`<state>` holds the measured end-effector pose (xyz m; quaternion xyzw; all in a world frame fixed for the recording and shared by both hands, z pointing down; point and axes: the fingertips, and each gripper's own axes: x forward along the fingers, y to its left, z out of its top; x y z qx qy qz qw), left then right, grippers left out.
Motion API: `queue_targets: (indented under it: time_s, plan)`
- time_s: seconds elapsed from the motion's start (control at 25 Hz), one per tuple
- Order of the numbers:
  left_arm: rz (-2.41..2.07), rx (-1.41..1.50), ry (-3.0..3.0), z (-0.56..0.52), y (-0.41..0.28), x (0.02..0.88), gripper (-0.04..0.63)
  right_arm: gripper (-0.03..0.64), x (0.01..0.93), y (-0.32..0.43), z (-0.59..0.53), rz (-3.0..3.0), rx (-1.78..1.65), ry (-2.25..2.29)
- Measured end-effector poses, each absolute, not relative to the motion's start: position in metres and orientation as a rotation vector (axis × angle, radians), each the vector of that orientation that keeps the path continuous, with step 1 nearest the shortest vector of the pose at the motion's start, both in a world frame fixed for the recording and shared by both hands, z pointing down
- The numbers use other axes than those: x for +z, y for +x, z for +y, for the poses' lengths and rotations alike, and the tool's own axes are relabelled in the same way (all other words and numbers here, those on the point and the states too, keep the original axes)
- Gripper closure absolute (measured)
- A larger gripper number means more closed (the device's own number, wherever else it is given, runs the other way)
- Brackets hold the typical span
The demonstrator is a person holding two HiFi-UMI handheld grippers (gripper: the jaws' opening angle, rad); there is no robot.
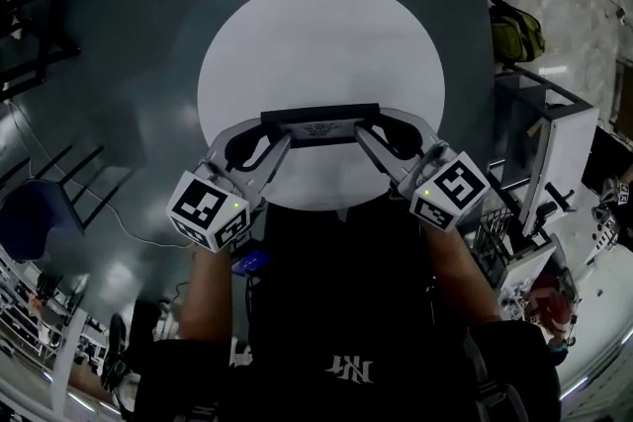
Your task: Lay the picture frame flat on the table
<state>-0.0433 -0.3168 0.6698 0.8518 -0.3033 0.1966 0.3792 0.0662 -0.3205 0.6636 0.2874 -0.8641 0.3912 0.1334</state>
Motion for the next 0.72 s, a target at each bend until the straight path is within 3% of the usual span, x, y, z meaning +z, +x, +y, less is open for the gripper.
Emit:
queue_targets:
  time_s: [0.72]
  plan:
    - [-0.875,0.601,2.088,-0.329,-0.044,0.742,0.486,0.535,0.742,0.066,-0.332,-2.422,1.191,0.789]
